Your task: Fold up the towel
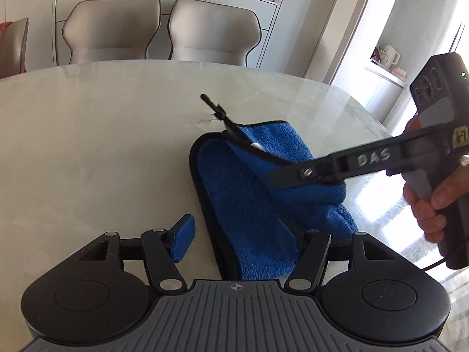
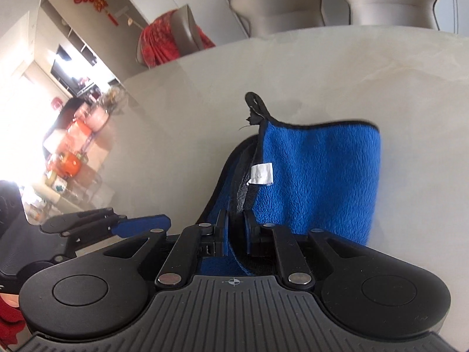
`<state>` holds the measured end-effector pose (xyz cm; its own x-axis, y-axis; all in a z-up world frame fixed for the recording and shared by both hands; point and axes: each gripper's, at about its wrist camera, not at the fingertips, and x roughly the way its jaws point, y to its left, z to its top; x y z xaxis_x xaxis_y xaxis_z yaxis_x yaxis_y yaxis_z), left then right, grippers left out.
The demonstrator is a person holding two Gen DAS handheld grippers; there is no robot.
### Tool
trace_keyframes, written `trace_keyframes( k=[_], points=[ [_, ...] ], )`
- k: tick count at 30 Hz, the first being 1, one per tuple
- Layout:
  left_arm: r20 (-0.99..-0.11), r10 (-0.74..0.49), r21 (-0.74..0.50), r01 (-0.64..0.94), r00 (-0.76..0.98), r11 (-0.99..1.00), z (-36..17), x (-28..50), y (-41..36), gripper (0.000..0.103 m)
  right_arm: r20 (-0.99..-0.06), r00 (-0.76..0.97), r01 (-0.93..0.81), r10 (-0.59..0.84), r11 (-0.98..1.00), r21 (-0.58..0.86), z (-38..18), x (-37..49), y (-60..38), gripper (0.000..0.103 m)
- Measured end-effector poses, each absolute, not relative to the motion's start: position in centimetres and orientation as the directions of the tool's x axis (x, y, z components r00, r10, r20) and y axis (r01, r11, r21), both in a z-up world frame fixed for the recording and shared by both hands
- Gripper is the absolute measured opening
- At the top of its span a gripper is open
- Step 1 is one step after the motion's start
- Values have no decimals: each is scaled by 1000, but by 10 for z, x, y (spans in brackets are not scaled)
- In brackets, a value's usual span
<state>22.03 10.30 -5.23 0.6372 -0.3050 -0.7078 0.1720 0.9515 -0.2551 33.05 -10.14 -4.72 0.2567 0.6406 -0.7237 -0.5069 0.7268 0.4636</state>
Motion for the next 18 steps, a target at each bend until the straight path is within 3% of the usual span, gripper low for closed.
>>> trace_keyframes(
  k=[1,6,10,14,18],
  points=[
    [-707,-315,-267,174,633,948,-54,220,104,65,-721,240,-500,650,720,481,-49,330,-101,33],
    [-702,-366,-324,184,611,928,-59,223,109,65,-646,287,-480,707,690,542,-34,321,-123,33],
    [-693,-426,-417,159,582,895,-61,233,115,65,-643,337,-452,687,718,530,-27,318,-152,33],
    [-648,-537,-576,114,540,810,-62,243,124,76,-656,308,-431,690,715,550,-36,312,-167,33],
    [-643,-577,-613,113,504,782,-63,246,131,78,-612,239,-440,754,646,624,-48,299,-162,33]
  ],
)
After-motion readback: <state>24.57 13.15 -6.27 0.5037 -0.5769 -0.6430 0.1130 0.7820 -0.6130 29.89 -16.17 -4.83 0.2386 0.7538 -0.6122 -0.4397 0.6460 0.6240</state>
